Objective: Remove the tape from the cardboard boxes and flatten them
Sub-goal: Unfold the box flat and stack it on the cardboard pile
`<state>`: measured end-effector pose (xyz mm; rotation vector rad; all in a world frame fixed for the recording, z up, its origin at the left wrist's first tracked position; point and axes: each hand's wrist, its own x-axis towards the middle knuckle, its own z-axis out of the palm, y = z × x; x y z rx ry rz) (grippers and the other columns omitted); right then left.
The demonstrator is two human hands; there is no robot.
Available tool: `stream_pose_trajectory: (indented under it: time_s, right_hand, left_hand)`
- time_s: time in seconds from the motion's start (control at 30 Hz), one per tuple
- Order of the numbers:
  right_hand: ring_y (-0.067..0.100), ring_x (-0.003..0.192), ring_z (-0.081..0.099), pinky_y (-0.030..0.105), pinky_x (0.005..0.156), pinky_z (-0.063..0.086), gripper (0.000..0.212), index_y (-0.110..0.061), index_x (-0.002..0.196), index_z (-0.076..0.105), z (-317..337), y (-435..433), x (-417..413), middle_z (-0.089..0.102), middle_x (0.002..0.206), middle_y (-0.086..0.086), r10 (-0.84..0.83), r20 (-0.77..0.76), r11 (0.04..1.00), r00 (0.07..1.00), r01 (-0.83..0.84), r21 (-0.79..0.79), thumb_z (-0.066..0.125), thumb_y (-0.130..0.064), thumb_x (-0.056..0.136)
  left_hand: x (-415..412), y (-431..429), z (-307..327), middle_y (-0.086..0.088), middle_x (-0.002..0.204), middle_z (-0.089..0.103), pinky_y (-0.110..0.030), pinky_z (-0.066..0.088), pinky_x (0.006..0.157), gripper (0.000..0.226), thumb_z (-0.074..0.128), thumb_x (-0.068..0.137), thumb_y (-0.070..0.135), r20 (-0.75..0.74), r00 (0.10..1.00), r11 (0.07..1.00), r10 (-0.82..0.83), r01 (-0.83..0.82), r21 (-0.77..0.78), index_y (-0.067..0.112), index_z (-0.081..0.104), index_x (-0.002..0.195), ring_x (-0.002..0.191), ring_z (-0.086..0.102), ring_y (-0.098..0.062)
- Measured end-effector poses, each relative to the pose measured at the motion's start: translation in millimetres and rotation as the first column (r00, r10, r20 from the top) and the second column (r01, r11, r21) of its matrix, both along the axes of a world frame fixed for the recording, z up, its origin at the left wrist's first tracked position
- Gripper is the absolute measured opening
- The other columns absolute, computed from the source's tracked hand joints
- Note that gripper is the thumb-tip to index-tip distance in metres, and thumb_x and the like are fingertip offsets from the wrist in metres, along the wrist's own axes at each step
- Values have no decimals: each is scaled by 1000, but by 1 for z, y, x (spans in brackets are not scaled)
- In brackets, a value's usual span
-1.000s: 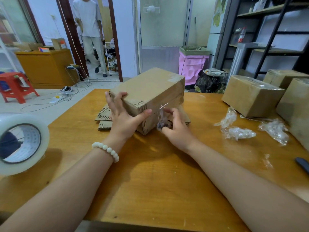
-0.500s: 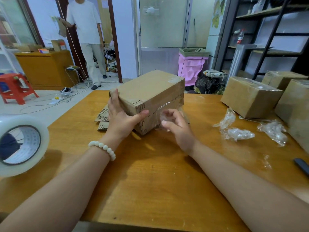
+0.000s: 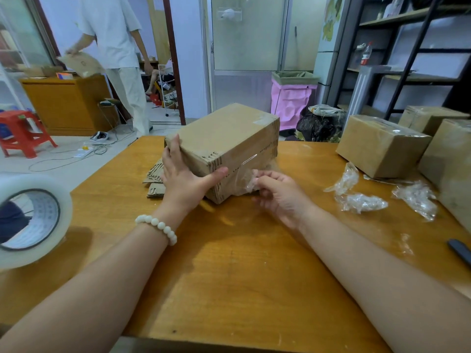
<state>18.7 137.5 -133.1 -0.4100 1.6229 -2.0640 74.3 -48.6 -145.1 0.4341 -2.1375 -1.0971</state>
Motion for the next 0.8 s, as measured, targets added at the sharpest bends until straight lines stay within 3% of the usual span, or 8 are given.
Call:
stream_pose_trajectory:
  time_s: [0.2,0.3,0.37,0.43,0.53,0.63,0.73,0.8]
  right_hand:
    - [26,99,64,43,91,53,32,-10,99,53,-5,-6,2,65,103,11,24,53,998,998,-21,-51,72,-19,75]
    - [22,91,63,37,84,53,22,-17,91,48,-8,-8,3,61,96,2,-120,-276,944,954,195,264,69,-16,85]
    - [6,81,50,16,70,43,21,-19,91,44,-11,-10,5,49,93,-6,-117,-649,826,752,437,356,64,-15,88]
    - [7,83,47,17,73,44,16,-14,98,49,-14,-14,9,47,100,-3,-57,-854,815,517,518,260,60,-7,89]
    - [13,84,46,19,67,42,21,-3,107,63,-20,-16,6,51,103,9,90,-966,802,243,558,215,62,0,86]
    - [12,82,42,24,69,42,16,0,100,69,-20,-10,-2,52,99,13,184,-979,814,92,544,204,67,-7,85]
    - [15,111,36,35,93,44,36,-4,117,62,-10,-4,2,41,128,12,377,-915,768,147,503,397,49,-31,98]
    - [16,131,25,37,107,34,59,-13,143,38,-6,-1,9,22,145,4,593,-758,603,273,473,642,29,-50,98]
  left_hand:
    - [0,-1,0,-7,158,5,-63,14,115,130,59,43,83,9,1000,1000,-2,2,-13,38,0,150,146,10,-31]
    - [1,0,0,-8,158,7,-62,14,115,130,60,43,83,2,1000,1000,-1,1,-12,37,2,149,146,11,-31]
    - [0,1,1,-9,158,7,-62,14,115,130,60,43,83,-5,1000,1000,2,-2,-6,35,2,150,146,11,-31]
    - [0,1,1,-10,157,8,-62,15,115,130,60,43,83,-10,1000,1000,3,-3,-4,34,4,150,146,12,-31]
    - [0,1,0,-10,157,9,-61,17,115,131,60,43,83,-10,1000,1000,-2,2,-3,34,3,150,146,12,-31]
    - [1,1,0,-10,157,9,-61,16,115,130,60,44,83,-10,1000,1000,-4,4,-17,34,3,151,145,13,-30]
    - [1,1,0,-10,157,8,-61,16,115,131,59,44,82,-11,1000,1000,-5,5,-16,33,2,151,146,12,-30]
    - [1,1,1,-10,158,6,-62,15,115,131,59,44,82,-7,1000,1000,-2,2,-6,34,1,151,147,10,-31]
